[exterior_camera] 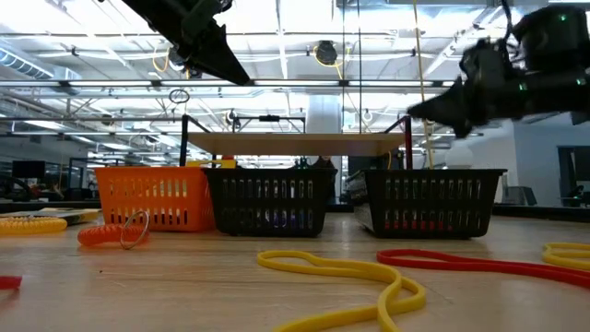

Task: Pick & Place Office Desk Supplies
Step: Put the red rubber band into the right black bin

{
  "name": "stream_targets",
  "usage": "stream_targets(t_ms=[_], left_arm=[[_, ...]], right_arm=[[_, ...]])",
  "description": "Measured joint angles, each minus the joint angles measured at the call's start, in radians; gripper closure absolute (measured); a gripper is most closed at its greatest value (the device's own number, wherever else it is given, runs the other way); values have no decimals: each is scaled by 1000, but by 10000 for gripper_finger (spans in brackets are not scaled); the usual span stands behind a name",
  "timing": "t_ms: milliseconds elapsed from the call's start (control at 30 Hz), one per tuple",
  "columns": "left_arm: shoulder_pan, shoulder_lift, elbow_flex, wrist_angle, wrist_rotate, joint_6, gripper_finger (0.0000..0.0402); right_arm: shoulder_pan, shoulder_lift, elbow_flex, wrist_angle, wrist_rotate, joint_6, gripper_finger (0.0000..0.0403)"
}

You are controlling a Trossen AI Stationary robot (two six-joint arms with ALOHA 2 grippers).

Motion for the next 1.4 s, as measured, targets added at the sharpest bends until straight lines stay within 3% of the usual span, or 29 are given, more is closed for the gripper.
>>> stream_targets(t_ms=[200,267,467,767,1200,1400], left_arm=[[0,0,0,94,8,5,300],[0,0,0,140,54,8,300],[-2,1,0,258,211,3,300],[-21,65,0,339,238,17,298],[-21,192,-1,546,241,-8,202],[-21,206,0,567,246,-23,188]], right_arm=[[0,-20,108,-17,-152,-28,403],[5,-20,153,-57,-180,-26,403],[56,-3,250,-192,-176,-51,403],[145,67,322,-191,-174,-51,403],[165,179,375,-186,-170,-59,403],[163,188,374,-172,-170,-58,403]])
